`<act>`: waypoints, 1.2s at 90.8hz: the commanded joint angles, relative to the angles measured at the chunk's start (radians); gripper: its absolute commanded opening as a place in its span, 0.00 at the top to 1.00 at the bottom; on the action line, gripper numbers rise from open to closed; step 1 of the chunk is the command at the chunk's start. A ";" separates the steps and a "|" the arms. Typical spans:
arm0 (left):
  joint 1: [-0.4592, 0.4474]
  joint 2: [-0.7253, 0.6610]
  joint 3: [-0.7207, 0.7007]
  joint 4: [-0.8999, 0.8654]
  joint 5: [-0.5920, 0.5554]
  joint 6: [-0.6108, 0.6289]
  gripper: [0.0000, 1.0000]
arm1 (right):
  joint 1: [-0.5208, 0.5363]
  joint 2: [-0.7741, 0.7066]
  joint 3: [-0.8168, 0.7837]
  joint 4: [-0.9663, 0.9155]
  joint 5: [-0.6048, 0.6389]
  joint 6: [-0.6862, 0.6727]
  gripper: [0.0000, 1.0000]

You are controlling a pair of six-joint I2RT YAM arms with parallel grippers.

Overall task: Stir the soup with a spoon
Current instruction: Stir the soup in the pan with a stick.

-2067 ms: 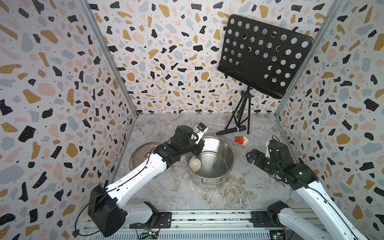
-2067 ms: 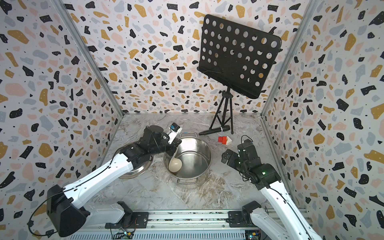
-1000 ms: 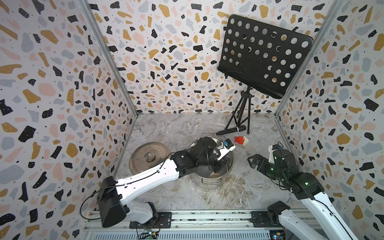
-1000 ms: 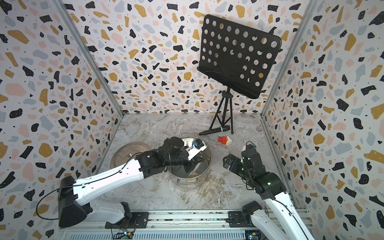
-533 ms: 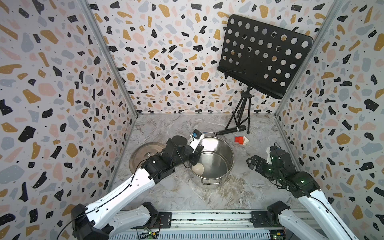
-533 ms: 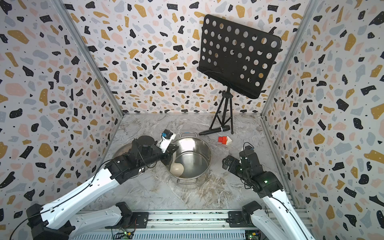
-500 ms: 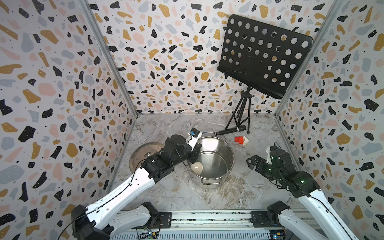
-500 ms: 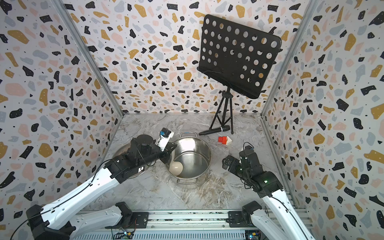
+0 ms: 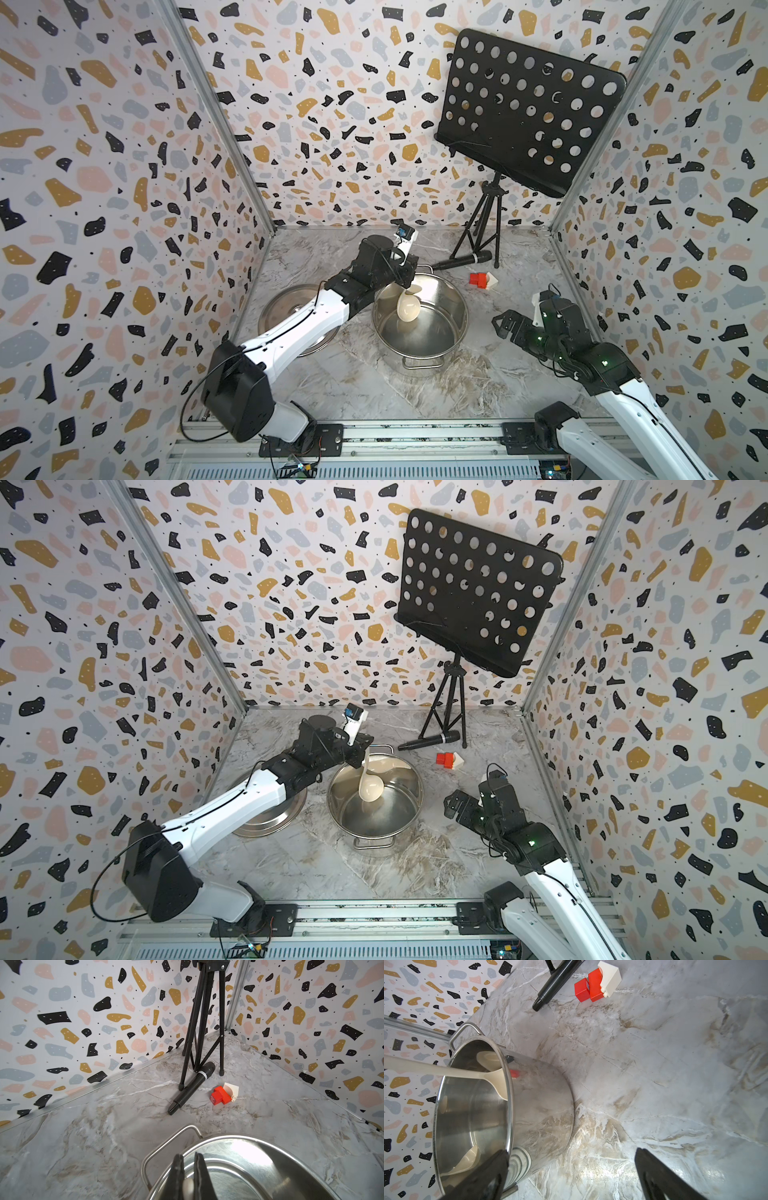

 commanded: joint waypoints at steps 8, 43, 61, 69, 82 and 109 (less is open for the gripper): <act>-0.089 0.089 0.127 0.078 0.044 -0.007 1.00 | -0.004 -0.044 0.028 -0.014 0.033 0.001 0.00; -0.286 0.093 0.182 -0.036 0.092 0.042 1.00 | -0.005 -0.057 0.003 -0.015 0.063 0.020 0.00; -0.327 -0.058 0.039 -0.067 0.120 0.030 1.00 | -0.005 -0.062 -0.021 -0.014 0.071 0.029 0.00; -0.328 -0.140 -0.035 -0.083 0.111 0.019 1.00 | -0.005 -0.059 -0.028 -0.011 0.071 0.031 0.00; -0.327 -0.263 -0.126 -0.144 0.039 0.038 1.00 | -0.005 -0.048 -0.037 0.001 0.072 0.028 0.00; -0.143 -0.396 -0.213 -0.182 -0.013 0.038 1.00 | -0.005 -0.016 -0.036 0.031 0.049 0.021 0.00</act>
